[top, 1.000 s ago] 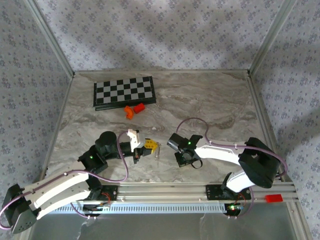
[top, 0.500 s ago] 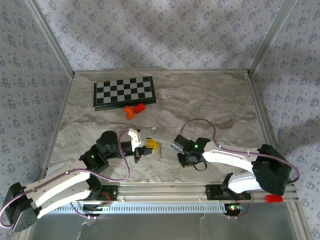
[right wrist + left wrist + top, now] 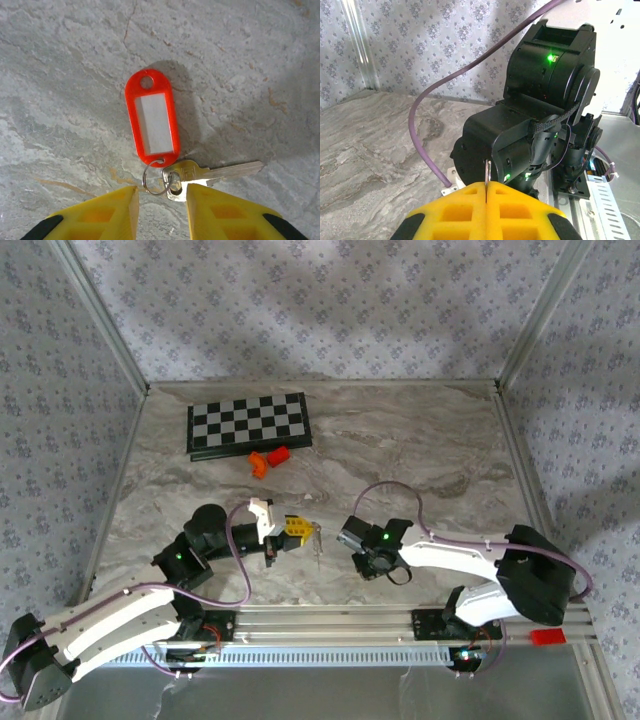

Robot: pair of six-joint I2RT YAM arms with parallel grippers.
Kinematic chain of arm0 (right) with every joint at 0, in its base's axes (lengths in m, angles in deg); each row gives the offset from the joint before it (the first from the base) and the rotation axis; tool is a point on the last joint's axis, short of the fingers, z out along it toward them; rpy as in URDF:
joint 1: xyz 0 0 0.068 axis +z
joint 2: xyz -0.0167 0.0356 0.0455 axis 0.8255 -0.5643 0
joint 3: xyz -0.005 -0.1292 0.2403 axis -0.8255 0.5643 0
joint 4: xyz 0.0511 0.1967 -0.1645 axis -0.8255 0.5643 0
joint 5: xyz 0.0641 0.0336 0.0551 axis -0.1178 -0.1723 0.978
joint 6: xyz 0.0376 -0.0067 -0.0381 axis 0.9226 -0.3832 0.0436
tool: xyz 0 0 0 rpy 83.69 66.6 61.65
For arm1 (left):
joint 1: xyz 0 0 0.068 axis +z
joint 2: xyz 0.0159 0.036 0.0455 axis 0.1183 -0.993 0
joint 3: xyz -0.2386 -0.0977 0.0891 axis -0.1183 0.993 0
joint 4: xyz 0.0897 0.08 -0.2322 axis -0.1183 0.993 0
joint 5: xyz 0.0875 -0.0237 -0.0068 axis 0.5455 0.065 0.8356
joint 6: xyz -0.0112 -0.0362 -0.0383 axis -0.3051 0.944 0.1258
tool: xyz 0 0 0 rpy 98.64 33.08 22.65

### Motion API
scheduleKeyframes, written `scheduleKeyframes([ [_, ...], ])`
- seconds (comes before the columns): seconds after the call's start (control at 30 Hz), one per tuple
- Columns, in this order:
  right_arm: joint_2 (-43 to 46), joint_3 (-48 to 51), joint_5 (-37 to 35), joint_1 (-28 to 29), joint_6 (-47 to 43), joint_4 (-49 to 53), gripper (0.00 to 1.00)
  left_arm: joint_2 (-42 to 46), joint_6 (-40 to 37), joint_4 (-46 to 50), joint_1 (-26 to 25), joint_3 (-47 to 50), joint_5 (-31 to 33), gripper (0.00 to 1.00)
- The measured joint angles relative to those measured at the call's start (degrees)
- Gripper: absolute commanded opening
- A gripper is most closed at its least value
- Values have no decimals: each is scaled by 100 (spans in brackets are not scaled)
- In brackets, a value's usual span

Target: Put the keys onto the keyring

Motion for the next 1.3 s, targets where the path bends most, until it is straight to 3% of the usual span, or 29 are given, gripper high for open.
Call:
scheduleKeyframes([
  [0.43, -452, -361, -155, 48, -435, 131, 31, 72, 0, 120, 0, 0, 131, 0],
  [1.3, -728, -457, -334, 210, -686, 297, 16, 146, 42, 197, 0, 0, 149, 0],
])
